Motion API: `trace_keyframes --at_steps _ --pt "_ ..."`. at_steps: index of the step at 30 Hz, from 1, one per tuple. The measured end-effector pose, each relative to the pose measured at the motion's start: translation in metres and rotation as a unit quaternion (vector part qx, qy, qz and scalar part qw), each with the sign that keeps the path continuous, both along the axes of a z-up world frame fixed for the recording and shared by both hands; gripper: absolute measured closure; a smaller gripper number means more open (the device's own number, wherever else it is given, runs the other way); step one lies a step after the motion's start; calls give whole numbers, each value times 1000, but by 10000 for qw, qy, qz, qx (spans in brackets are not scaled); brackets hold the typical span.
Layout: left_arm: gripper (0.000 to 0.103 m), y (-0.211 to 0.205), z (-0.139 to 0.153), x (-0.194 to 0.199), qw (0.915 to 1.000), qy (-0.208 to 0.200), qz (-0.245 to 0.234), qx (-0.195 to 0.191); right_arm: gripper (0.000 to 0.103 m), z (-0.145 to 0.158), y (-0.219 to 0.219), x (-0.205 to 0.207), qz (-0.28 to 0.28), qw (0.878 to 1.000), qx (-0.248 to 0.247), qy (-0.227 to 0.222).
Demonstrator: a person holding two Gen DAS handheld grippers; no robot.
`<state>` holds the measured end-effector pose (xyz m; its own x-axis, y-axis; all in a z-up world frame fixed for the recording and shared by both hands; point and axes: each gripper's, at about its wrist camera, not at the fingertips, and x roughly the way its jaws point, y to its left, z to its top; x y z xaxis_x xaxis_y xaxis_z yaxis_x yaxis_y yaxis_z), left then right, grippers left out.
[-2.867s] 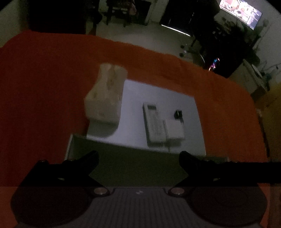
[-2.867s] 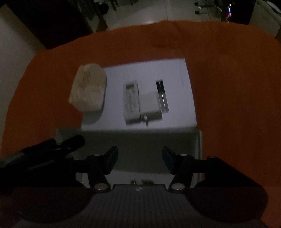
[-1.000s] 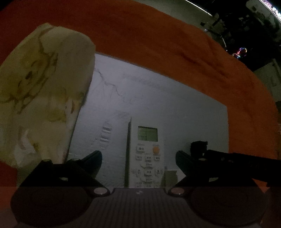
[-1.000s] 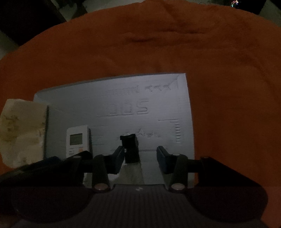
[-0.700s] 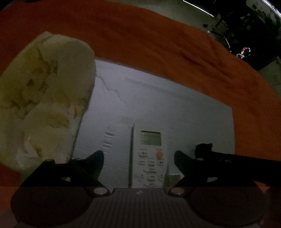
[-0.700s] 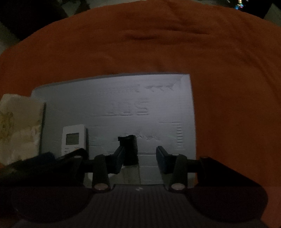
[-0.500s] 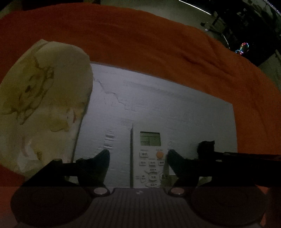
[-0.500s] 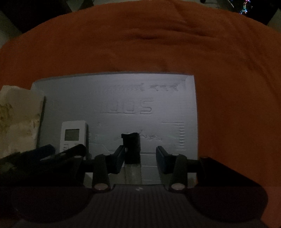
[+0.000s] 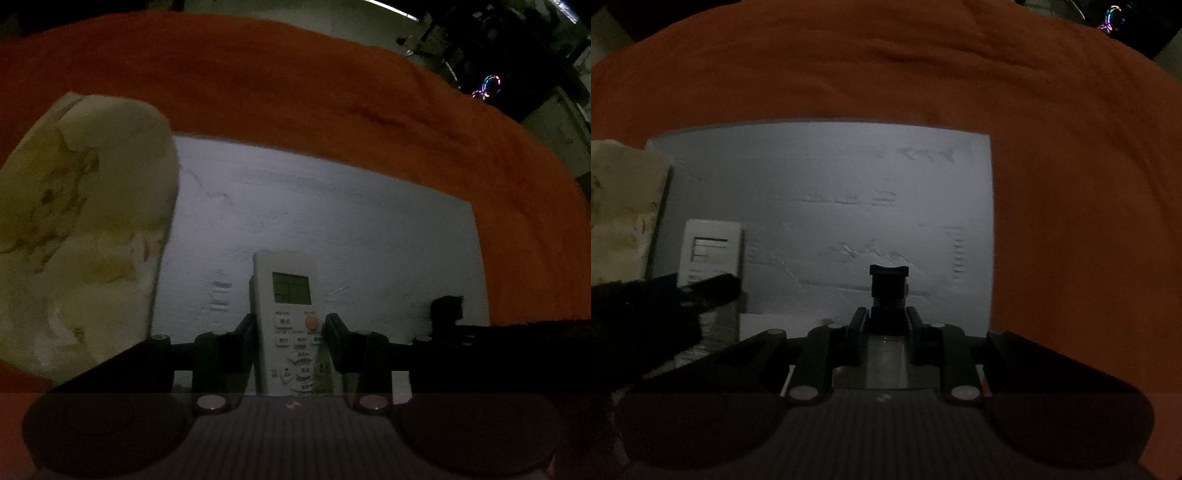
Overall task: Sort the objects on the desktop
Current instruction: 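Grasp the black-capped vial with the right tool while the left tool grasps the white remote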
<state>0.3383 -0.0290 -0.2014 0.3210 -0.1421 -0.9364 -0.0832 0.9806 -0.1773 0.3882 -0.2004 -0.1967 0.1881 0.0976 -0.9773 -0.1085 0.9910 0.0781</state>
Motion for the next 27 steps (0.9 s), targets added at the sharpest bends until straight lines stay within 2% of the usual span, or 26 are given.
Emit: trace_keyframes --at_steps 5,7,9,12,21,23,25,27 --pt "71 8 2 0 9999 62 -2 89 80 1 2 0 -43 10000 -39 0" --pt "63 7 3 -1 9999 67 43 147 80 1 4 1 -42 10000 -43 10" --pt "48 4 3 -1 9998 146 73 133 80 -1 9 1 -41 10000 -27 24" --pt "33 1 4 -3 9998 146 66 71 77 1 5 -1 -62 10000 20 15" --pt "34 -11 -2 -6 9994 277 -146 143 76 -5 1 -8 53 9999 -70 57" --pt "42 -12 0 -9 9991 262 -269 179 76 -5 6 -14 289 9993 -222 -53" --pt "62 -12 1 -12 9986 176 -447 236 79 -4 8 -20 411 9986 -317 -135" --pt "63 -10 4 -15 9982 117 -541 249 80 -3 7 -23 393 9985 -333 -158"
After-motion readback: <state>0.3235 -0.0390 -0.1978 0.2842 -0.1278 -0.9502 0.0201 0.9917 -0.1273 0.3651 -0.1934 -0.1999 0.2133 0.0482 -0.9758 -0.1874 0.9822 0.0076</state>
